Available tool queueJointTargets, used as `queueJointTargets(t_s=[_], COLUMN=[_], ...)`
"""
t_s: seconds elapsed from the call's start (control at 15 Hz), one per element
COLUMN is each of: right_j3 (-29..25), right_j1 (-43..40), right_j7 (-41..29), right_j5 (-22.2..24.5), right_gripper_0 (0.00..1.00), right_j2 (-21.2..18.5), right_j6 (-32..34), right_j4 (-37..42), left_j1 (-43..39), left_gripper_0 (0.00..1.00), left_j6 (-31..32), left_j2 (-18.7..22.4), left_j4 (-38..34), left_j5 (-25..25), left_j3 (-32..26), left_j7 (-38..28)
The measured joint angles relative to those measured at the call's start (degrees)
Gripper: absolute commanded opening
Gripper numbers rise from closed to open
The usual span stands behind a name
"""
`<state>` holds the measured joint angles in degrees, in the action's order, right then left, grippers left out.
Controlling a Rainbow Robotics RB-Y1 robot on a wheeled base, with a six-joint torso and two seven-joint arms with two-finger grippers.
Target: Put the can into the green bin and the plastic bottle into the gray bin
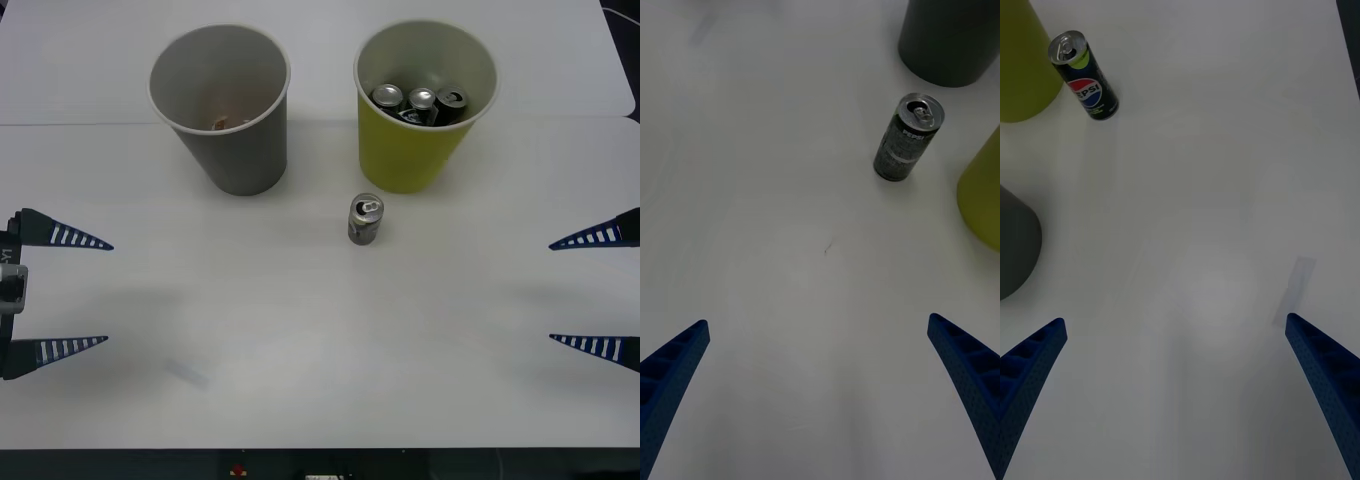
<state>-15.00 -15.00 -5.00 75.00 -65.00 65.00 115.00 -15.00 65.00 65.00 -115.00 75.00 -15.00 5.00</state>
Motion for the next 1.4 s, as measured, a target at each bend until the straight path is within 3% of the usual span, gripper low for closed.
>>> queueJointTargets(t_s=[0.53,1.4], right_j3=[0.3,24.3], right_j1=[-0.7,0.5], right_j7=[0.7,4.7], right_j5=[-2.4,-11.7], right_gripper_0=[1.0,1.0], right_j2=[-0.7,-0.7], right_j6=[-1.3,-35.2], right_j4=[-0.5,-1.8], left_j1=[0.0,0.0], left_gripper_0=[1.0,1.0], left_j6=[0.0,0.0], left_j2=[0.0,0.0], left_j4=[0.0,0.0], left_j5=[0.0,0.0], left_j3=[0.0,0.0], left_j7=[0.0,0.0])
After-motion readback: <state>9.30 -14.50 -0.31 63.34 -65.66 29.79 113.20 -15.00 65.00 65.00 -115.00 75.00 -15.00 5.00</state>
